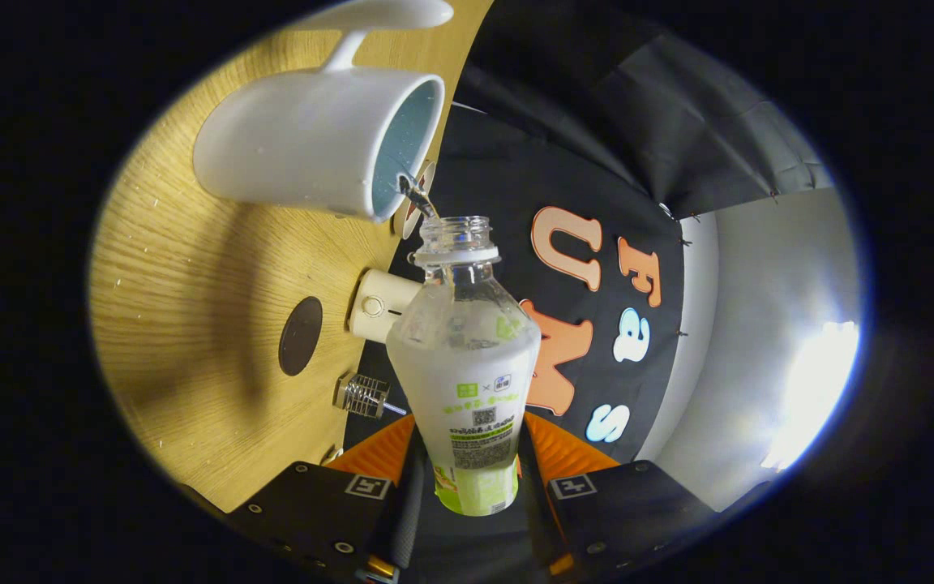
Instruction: Take the bottle from table, then pour the juice into the cup, finally place the bottle on the coaster
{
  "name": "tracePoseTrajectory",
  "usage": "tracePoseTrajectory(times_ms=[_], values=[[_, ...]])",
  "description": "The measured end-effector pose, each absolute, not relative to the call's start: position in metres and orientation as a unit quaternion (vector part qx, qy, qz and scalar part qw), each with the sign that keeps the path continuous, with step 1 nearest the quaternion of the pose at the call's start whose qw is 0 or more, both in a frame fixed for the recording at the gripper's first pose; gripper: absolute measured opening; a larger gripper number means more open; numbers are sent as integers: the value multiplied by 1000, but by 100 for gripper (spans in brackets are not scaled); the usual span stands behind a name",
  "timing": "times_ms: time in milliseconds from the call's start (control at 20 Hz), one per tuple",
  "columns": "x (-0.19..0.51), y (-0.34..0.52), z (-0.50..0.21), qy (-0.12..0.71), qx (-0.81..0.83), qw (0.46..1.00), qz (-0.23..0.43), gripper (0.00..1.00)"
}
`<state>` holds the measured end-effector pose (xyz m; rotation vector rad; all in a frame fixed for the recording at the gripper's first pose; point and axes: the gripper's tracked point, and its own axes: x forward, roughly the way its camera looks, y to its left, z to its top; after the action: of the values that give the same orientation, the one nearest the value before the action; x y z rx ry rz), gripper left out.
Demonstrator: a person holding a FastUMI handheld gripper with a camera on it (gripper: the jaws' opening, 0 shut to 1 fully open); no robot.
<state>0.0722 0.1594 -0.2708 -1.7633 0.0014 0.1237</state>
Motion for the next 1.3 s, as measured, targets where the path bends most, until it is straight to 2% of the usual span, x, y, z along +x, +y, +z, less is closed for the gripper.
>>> tracePoseTrajectory(times_ms=[1300], values=[[92, 181, -237, -87, -830, 547, 71, 56]])
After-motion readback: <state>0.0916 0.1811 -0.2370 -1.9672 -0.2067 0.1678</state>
